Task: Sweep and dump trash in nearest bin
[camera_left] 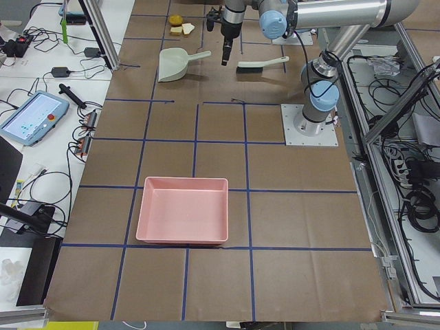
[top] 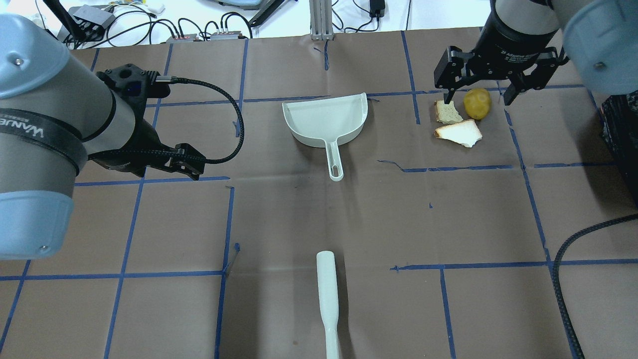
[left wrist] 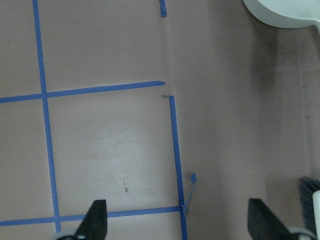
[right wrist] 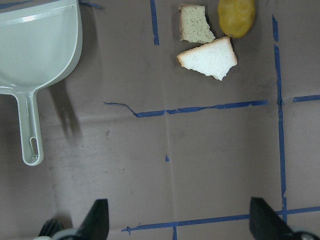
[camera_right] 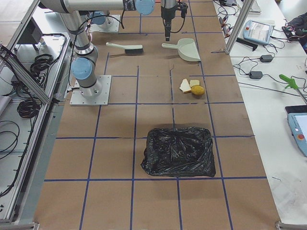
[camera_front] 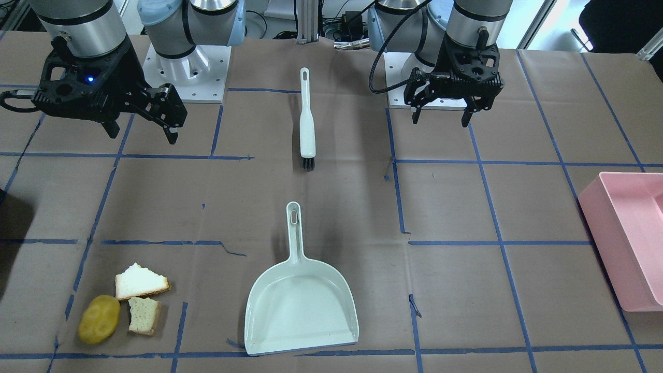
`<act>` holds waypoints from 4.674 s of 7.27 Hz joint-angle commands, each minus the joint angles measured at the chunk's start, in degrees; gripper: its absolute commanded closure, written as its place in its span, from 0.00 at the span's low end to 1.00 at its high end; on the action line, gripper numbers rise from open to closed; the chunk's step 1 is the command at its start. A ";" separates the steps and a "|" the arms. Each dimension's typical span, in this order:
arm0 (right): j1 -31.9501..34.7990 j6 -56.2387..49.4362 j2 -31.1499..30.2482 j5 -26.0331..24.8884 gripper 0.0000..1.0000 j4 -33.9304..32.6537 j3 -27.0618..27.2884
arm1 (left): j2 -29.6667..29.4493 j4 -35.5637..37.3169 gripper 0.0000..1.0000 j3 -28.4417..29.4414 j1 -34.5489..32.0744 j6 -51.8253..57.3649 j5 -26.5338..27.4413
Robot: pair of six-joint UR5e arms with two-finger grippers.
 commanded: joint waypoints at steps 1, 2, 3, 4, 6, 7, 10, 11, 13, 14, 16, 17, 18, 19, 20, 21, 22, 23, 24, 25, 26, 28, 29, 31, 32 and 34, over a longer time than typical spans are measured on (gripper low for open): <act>-0.03 0.00 -0.06 -0.03 0.00 0.07 0.12 | -0.49 0.00 0.00 0.01 0.00 0.05 0.20; -0.03 0.00 -0.06 -0.03 0.00 0.07 0.13 | -0.32 0.00 0.00 0.01 0.00 0.05 0.20; 0.06 0.00 -0.06 -0.03 0.00 0.07 0.13 | -0.23 0.00 0.00 0.01 0.00 0.05 0.20; 0.06 0.00 -0.15 0.06 0.00 0.07 0.04 | -0.49 0.09 0.00 0.10 0.00 0.31 0.11; 0.06 0.09 -0.15 -0.03 0.00 0.07 0.04 | -0.93 0.18 0.00 -0.16 0.09 0.31 -0.24; 0.06 0.09 -0.15 -0.03 0.00 0.07 0.04 | -0.85 0.18 0.00 -0.86 0.00 -0.65 -0.68; 0.06 0.09 -0.15 -0.03 0.00 0.07 0.04 | -0.41 0.35 0.00 -2.62 -0.79 -1.71 -0.94; 0.06 0.00 -0.06 0.06 0.00 0.07 0.04 | -0.58 0.26 0.00 -2.80 -1.23 -5.63 -1.03; 0.06 0.09 -0.06 -0.03 0.00 0.07 0.04 | 0.03 0.35 0.00 -4.72 -6.64 -8.04 -1.74; -0.03 0.00 -0.06 0.06 0.00 0.07 0.04 | 0.21 0.35 0.00 -5.17 -9.99 -13.70 -1.74; 0.06 0.00 -0.06 -0.03 0.00 0.07 -0.05 | 0.12 -0.26 0.00 -5.35 -16.14 -22.26 -1.56; -0.03 0.09 -0.06 0.06 0.00 0.07 -0.05 | 0.03 -0.44 0.00 -5.43 -20.87 -24.19 -0.86; -0.03 0.09 -0.06 0.06 0.00 0.07 -0.05 | -0.14 -0.61 0.00 -5.78 -23.96 -28.91 -0.77; -0.03 0.09 -0.06 0.06 0.00 0.07 0.04 | 0.03 -0.27 0.00 -7.35 -26.17 -34.96 -0.94; -0.03 0.09 -0.06 -0.03 0.00 0.07 0.04 | 0.21 0.26 0.00 -8.94 -28.71 -38.85 -0.86; -0.03 0.09 -0.06 0.06 0.00 0.07 0.04 | -0.14 0.18 0.00 -10.00 -30.92 -39.32 -0.51; -0.03 0.09 -0.06 0.06 0.00 0.07 0.04 | -0.14 0.00 0.00 -10.62 -31.55 -39.68 -0.42; -0.03 0.09 -0.06 0.06 0.00 0.07 0.04 | -0.23 0.00 0.00 -10.88 -31.55 -40.29 -0.51; -0.03 0.09 -0.06 0.06 0.00 0.07 0.04 | -0.23 0.17 0.00 -12.10 -31.99 -42.99 -0.77; -0.03 0.09 -0.06 0.06 0.00 0.07 0.04 | -0.23 1.39 0.00 -13.59 -33.21 -44.93 -0.60; -0.03 0.09 -0.06 0.06 0.00 0.07 0.04 | -0.23 4.97 0.00 -15.44 -35.05 -45.39 -0.59; -0.03 0.09 -0.06 0.06 0.00 0.07 0.04 | -0.84 9.57 0.00 -18.96 -36.47 -50.46 -0.68; -0.03 0.09 -0.06 0.06 0.00 0.07 0.04 | -1.63 9.67 0.00 -18.97 -36.65 -51.10 -1.03; -0.03 0.09 -0.15 0.06 0.00 0.07 0.04 | -6.01 14.38 0.00 -18.80 -38.75 -53.12 -1.47; -0.03 0.09 -0.15 0.06 0.00 0.07 0.04 | -8.38 21.20 0.00 -18.71 -40.85 -53.21 -1.47; -0.03 0.09 -0.15 0.06 0.00 0.07 0.04 | -10.33 25.84 0.00 -19.58 -44.80 -53.48 -0.60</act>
